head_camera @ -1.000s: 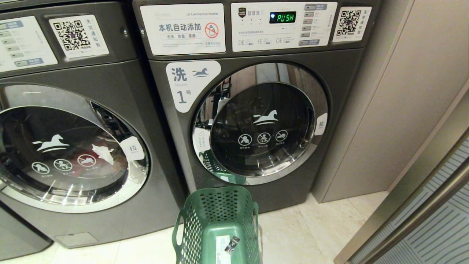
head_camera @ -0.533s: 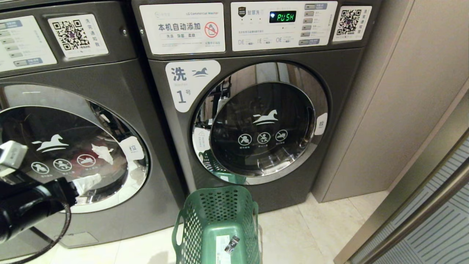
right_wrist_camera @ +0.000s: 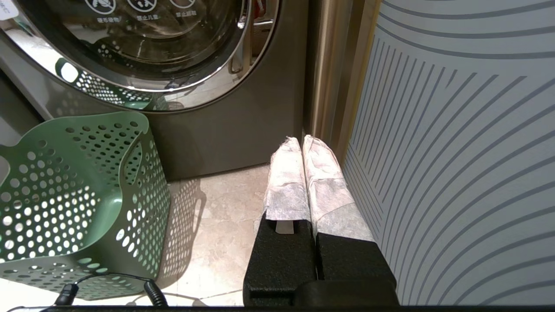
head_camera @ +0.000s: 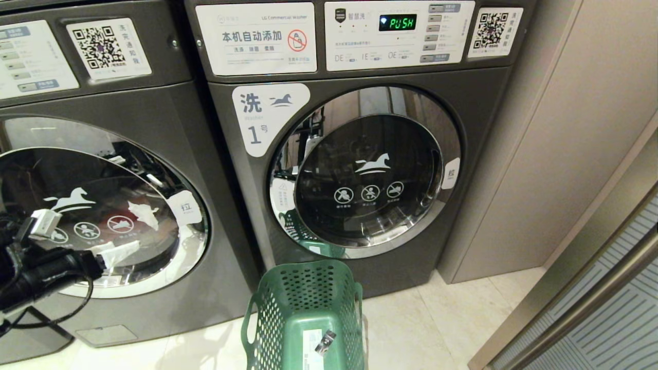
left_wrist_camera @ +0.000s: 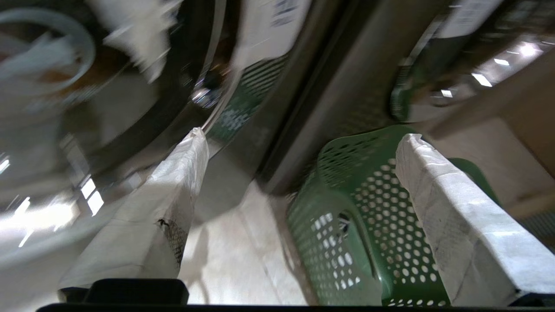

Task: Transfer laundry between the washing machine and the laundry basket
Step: Open the lid of the washing machine

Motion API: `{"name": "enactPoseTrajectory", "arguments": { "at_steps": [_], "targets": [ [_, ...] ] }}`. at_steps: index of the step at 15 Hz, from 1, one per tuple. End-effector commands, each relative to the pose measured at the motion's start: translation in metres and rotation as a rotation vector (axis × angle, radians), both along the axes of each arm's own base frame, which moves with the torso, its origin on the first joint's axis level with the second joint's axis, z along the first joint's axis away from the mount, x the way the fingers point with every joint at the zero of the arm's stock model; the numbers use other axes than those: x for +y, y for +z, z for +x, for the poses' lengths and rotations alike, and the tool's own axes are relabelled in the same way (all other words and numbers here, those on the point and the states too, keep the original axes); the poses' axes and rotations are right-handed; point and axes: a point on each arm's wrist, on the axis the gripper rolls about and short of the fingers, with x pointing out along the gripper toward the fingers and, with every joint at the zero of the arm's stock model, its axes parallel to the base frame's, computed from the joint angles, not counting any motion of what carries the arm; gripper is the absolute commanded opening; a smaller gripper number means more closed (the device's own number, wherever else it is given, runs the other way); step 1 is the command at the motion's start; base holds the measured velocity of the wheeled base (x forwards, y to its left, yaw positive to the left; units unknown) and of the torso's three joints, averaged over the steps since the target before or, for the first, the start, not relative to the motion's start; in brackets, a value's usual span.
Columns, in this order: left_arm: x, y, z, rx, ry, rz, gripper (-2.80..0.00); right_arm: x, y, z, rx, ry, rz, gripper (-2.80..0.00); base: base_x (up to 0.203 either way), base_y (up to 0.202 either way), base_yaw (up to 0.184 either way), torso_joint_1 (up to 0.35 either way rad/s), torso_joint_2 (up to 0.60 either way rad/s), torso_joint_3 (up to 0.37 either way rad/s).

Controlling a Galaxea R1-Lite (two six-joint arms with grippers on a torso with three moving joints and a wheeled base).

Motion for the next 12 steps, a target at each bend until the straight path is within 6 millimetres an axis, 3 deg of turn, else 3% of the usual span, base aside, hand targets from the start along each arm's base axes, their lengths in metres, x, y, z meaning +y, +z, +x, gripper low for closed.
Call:
{"name": "enactPoseTrajectory", "arguments": {
  "at_steps": [1,5,8,12],
  "targets": [
    [0.014,-0.028,0.015,-0.038,-0.137,-0.047,0.00,0.000,0.000,0.000,0.001,0.000,0.001,-2.80,0.000,0.000,0.000,0.000,0.00,0.000],
    [0.006,-0.026,0.039,-0.118,-0.233,-0.007,0.00,0.000,0.000,0.000,0.001,0.000,0.001,-2.80,0.000,0.000,0.000,0.000,0.00,0.000],
    [-0.005,-0.027,0.068,-0.186,-0.284,0.045,0.00,0.000,0.000,0.000,0.001,0.000,0.001,-2.80,0.000,0.000,0.000,0.000,0.00,0.000],
    [-0.015,-0.033,0.100,-0.218,-0.203,0.110,0.00,0.000,0.000,0.000,0.001,0.000,0.001,-2.80,0.000,0.000,0.000,0.000,0.00,0.000]
  ]
}}
